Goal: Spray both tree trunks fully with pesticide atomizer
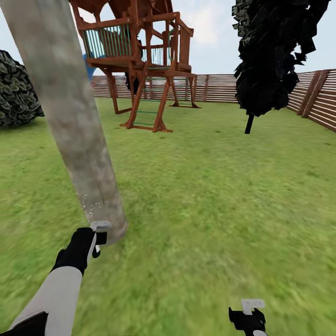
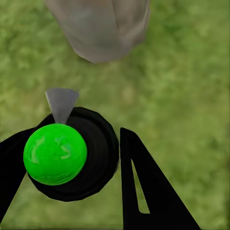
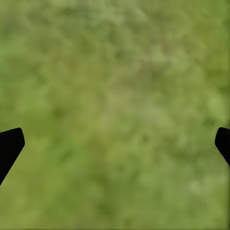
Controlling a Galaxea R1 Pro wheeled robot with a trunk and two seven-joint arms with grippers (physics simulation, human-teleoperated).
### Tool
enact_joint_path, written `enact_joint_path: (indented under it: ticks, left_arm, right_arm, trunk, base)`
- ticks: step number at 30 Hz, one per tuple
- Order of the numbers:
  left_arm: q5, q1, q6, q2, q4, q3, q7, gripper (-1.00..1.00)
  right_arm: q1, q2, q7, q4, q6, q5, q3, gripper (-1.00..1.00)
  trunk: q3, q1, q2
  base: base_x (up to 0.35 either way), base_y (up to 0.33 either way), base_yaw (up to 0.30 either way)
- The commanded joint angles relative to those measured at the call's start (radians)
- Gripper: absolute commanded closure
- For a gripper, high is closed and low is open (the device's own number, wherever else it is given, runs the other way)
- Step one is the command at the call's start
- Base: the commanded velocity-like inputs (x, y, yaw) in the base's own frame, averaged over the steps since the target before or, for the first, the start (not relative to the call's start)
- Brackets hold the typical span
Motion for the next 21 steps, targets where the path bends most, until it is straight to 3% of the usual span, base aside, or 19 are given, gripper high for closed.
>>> enact_joint_path:
  ticks: [1,5,12,16,21]
  left_arm:
    - [-0.007,-0.001,0.003,-0.001,-0.002,0.007,-0.005,1.00]
    - [-0.006,0.009,0.002,0.004,-0.003,0.010,-0.005,1.00]
    - [-0.004,0.011,0.002,0.001,-0.003,0.007,-0.006,1.00]
    - [0.000,0.011,0.003,0.001,-0.003,0.009,-0.011,1.00]
    - [0.001,0.003,0.006,0.005,-0.004,0.009,-0.010,1.00]
  right_arm:
    - [0.000,0.000,-0.004,0.001,-0.002,-0.002,0.008,-1.00]
    - [0.000,0.000,-0.004,0.001,-0.002,-0.002,0.008,-1.00]
    - [0.000,0.000,-0.004,0.001,-0.002,-0.002,0.008,-1.00]
    - [0.000,0.000,-0.004,0.000,-0.003,-0.003,0.008,-1.00]
    - [0.000,-0.001,-0.004,0.000,-0.002,-0.004,0.008,-1.00]
  trunk:
    - [-0.001,0.000,0.000]
    - [-0.001,0.000,0.000]
    - [-0.001,0.000,0.000]
    - [-0.001,0.000,0.000]
    - [-0.001,0.000,0.000]
  base:
    - [0.091,-0.278,0.274]
    - [0.160,-0.252,0.269]
    - [0.169,-0.227,0.029]
    - [0.064,-0.248,0.194]
    - [0.233,-0.029,0.274]
